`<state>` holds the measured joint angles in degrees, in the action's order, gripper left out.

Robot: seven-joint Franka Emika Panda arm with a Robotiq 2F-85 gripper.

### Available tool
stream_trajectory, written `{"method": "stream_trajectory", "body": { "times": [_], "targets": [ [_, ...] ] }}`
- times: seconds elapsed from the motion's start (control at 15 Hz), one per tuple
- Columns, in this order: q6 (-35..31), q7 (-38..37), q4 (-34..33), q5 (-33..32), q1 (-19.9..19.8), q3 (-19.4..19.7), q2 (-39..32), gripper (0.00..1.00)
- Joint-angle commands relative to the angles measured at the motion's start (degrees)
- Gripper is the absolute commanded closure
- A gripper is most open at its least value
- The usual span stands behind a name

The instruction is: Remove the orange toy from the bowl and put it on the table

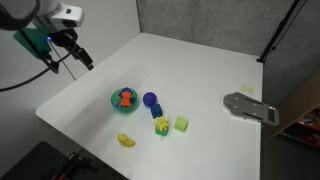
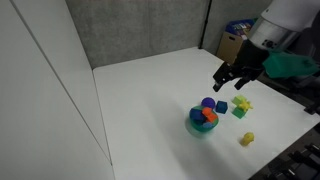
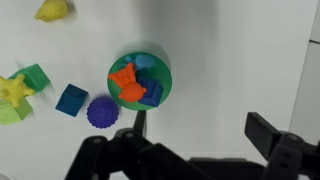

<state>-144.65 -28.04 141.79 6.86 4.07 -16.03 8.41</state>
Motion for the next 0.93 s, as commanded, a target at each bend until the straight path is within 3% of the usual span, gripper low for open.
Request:
{"method": "stream_trajectory", "body": {
  "times": [0.0,0.6,0.87],
  "targets": [
    [-3.1,-0.6,-6.3,-2.7,0.8,2.2,-10.5,0.00],
    [-4.9,-3.5,-14.8,-6.5,6.1,10.5,-26.4,0.00],
    [-3.8,-1.0,-18.4,-6.5,7.9,12.7,-31.5,0.00]
  ]
}}
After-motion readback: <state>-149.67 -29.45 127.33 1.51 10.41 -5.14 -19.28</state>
